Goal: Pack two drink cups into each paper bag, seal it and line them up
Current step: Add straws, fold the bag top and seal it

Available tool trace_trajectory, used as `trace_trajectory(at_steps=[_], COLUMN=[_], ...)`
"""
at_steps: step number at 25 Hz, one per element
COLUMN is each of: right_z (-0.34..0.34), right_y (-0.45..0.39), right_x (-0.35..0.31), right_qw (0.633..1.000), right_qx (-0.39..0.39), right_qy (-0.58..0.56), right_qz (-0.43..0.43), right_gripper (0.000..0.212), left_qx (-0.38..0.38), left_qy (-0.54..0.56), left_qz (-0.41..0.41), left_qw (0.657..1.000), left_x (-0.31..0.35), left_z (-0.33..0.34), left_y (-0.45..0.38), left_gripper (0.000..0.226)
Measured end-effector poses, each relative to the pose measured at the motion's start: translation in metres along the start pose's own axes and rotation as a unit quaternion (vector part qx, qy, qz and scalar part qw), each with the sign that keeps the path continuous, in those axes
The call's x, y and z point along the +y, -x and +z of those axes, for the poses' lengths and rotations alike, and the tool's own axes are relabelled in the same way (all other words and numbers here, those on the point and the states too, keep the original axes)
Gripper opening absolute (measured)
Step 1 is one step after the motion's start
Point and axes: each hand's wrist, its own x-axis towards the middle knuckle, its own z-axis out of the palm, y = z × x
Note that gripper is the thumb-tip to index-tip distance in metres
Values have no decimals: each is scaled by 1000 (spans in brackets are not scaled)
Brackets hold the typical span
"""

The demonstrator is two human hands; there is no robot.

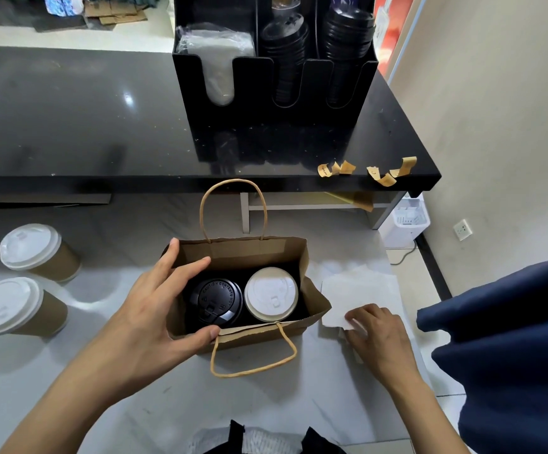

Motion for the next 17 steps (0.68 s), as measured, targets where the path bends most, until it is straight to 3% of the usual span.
trace_trajectory(at_steps=[3,8,13,17], right_z=[-4,-19,-67,-119], right_y=[-5,-7,-34,-73], right_x=[-2,-19,-56,-93], right_qw=[999,997,993,977], right_qx=[-28,-77,38,118], right_qy=[-10,-18,-102,-142], right_qz=[24,10,-47,-106], right_gripper=[18,32,7,12], left_qx=[9,23,41,33], left_qy=[-1,6,-16,-24], left_qz=[10,21,25,16], left_qw=[1000,999,999,999], left_x=[-3,-6,-8,-17], left_z=[2,3,4,7], left_y=[0,1,-2,-9], left_gripper=[86,88,88,95])
